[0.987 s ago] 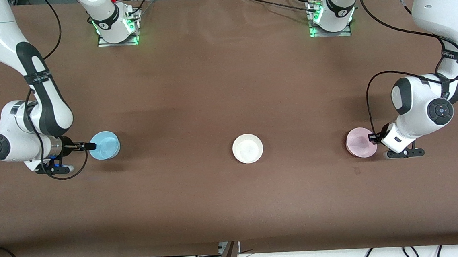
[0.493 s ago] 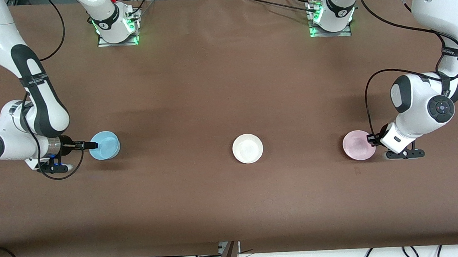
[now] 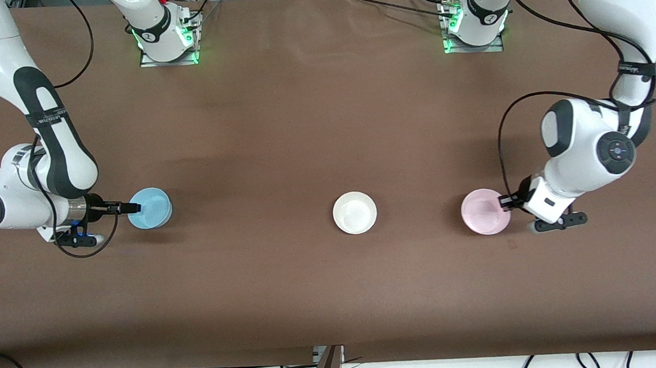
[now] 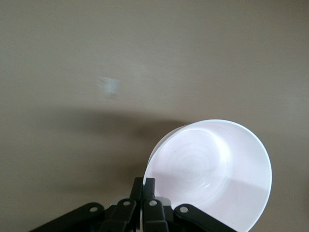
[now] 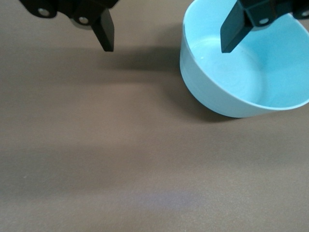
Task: Stack pink and blue bowls on white bowl
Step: 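Carry the pink bowl with the left gripper over the white bowl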
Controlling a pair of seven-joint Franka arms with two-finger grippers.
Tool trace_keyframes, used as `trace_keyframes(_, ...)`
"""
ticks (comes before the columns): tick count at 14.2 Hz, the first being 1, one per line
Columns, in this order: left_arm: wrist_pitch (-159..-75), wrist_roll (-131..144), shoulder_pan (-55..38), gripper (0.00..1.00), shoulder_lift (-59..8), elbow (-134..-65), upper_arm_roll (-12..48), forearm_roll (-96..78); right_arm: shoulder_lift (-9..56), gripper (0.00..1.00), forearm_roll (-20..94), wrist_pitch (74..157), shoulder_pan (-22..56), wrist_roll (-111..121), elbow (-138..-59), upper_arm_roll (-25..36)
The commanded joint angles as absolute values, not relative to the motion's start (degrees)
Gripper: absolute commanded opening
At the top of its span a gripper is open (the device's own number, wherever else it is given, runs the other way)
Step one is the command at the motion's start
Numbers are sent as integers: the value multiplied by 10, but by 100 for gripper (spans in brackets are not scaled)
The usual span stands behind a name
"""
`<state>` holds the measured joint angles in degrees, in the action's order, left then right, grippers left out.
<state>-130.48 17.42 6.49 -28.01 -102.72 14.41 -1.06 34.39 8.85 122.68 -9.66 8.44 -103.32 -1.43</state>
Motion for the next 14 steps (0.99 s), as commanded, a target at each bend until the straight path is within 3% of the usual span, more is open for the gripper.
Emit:
trace_keyframes(1,-1293,274,63,0,-264,-1026,194,-18,341,83,105,1235,-104,100,-1043,-19)
trace_keyframes(4,-1295,383,52,0,-259,-1025,248,-11,340,71,105,1232,-103,100,-1042,-19)
trace_keyframes(10,-1303,561,-62,0,-285,-999,248,52,339,50,105,1229,-103,99,-1042,-19)
trace_keyframes(14,-1380,614,-95,0,-321,-996,245,53,339,17,105,1223,-102,98,-1040,-22)
